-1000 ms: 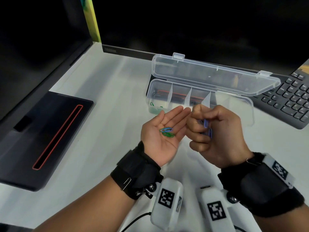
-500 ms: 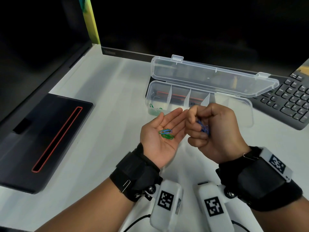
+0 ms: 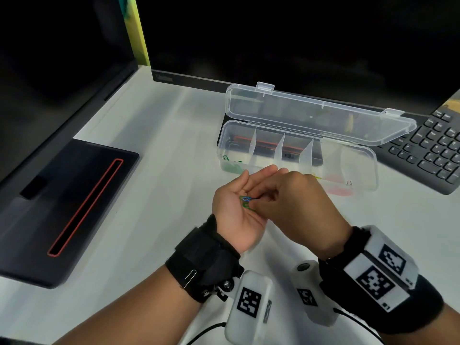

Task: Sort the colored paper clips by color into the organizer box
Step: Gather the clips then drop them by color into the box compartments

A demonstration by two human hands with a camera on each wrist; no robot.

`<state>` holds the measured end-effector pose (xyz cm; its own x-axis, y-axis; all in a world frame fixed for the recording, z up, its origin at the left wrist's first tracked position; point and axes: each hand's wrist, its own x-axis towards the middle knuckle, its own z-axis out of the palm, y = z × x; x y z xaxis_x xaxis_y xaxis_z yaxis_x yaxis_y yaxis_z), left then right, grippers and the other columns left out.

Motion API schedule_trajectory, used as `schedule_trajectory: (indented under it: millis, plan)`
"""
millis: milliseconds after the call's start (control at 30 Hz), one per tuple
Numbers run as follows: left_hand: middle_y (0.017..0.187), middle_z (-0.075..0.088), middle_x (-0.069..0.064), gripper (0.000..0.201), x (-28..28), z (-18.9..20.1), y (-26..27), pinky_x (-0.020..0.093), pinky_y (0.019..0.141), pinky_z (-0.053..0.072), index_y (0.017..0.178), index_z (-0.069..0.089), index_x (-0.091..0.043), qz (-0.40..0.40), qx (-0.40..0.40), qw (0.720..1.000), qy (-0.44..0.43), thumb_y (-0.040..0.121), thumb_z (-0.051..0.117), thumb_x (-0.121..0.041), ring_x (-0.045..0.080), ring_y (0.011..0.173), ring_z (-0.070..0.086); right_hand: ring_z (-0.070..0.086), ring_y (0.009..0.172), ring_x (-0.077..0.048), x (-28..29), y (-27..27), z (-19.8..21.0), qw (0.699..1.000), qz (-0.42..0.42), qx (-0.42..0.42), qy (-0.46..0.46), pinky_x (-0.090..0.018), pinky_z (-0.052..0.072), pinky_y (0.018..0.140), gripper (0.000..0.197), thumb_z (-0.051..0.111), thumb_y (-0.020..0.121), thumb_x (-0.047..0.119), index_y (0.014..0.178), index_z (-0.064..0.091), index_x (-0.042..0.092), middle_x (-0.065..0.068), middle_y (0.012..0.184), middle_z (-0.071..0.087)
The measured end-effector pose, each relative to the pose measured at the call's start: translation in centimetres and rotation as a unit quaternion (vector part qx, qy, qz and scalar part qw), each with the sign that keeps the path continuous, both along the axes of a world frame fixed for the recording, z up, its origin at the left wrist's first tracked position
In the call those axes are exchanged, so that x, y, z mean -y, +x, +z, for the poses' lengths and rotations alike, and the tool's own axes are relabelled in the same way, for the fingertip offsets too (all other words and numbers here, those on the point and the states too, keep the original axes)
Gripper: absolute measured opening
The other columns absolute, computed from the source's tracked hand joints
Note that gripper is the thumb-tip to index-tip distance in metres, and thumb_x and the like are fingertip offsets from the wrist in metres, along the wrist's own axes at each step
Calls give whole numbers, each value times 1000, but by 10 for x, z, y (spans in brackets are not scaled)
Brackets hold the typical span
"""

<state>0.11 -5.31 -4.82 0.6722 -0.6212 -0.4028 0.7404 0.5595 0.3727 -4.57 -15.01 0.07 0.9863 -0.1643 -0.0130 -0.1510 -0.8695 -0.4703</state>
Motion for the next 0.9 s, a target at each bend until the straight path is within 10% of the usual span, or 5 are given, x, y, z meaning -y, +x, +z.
schedule_trajectory:
  millis: [200, 300, 467, 600, 900]
  plan:
    - [102, 71, 21, 45, 0, 1, 1, 33, 81, 56, 102, 66, 3, -9, -11, 1000, 3, 101, 32, -27, 28, 84, 72, 54, 56, 6, 6, -6, -2, 996, -7, 41, 84, -6, 37, 56, 8, 72, 80, 22, 78, 76, 29, 30, 47, 53]
    - [96, 70, 23, 46, 2, -3, 0, 35, 79, 57, 100, 68, 5, -28, -28, 999, 10, 100, 34, -26, 33, 89, 68, 50, 44, 1, 10, -15, 4, 970, -42, 16, 239, -8, 34, 49, 11, 69, 85, 12, 76, 74, 16, 19, 49, 59]
    - [105, 70, 24, 42, 5, -7, -4, 41, 83, 57, 104, 67, 7, -72, -15, 997, 25, 98, 39, -23, 33, 92, 70, 8, 46, -12, 34, -32, 4, 785, -175, -60, 591, -22, 4, 44, 26, 43, 86, 16, 65, 28, 18, 2, 58, 15]
    - [111, 68, 25, 47, 4, -8, -4, 43, 90, 54, 97, 72, 7, -90, -10, 996, 10, 98, 38, -25, 35, 100, 69, 2, 47, -12, 54, -35, 0, 665, -216, -41, 714, -21, 2, 42, 23, 38, 76, 23, 62, 20, 20, 5, 59, 7]
    - [110, 69, 25, 47, 3, -3, -2, 44, 87, 54, 94, 73, 6, -85, -14, 996, 22, 98, 38, -25, 35, 96, 70, 17, 39, -10, 61, -11, 6, 621, -206, -10, 756, -18, 8, 36, 21, 32, 72, 12, 53, 40, 13, 0, 50, 30]
